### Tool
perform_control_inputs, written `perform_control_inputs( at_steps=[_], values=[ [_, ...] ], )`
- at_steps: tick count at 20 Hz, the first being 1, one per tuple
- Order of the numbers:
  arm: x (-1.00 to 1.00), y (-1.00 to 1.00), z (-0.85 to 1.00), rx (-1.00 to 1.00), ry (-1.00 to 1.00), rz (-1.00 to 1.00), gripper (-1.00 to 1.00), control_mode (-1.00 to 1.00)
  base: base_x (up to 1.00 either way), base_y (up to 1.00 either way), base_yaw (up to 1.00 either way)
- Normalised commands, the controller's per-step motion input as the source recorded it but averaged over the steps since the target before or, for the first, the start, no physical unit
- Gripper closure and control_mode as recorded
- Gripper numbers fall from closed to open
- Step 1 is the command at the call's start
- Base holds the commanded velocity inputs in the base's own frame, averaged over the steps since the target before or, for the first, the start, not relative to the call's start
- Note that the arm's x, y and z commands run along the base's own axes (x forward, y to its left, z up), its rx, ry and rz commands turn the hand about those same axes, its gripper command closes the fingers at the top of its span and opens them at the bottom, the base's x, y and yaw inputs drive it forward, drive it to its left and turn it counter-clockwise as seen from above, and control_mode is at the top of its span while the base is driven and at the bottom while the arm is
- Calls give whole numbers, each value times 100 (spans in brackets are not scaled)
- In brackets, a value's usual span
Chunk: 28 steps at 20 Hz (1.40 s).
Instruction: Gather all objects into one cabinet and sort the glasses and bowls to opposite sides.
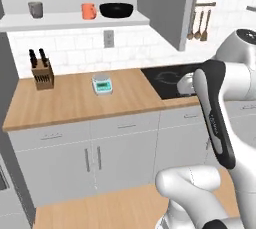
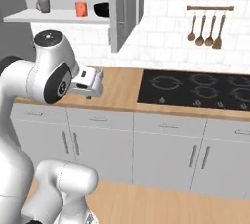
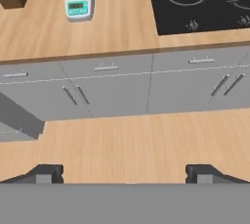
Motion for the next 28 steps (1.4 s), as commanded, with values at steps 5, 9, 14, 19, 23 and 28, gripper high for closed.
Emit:
perform_control_inputs(
  at_steps=[5, 9, 14, 19, 23, 28],
  values=[
    [0, 0, 0, 0, 0, 0, -100, 100, -36, -98, 0],
    [0, 0, 0, 0, 0, 0, -100, 100, -14, -100, 0],
    [0, 0, 0, 0, 0, 0, -100, 100, -2, -100, 2],
    [0, 0, 0, 0, 0, 0, -100, 100, 7, -99, 11],
    [0, 0, 0, 0, 0, 0, -100, 100, 13, -79, 10],
    [0, 0, 0, 0, 0, 0, -100, 100, 9, -35, 2]
  ],
)
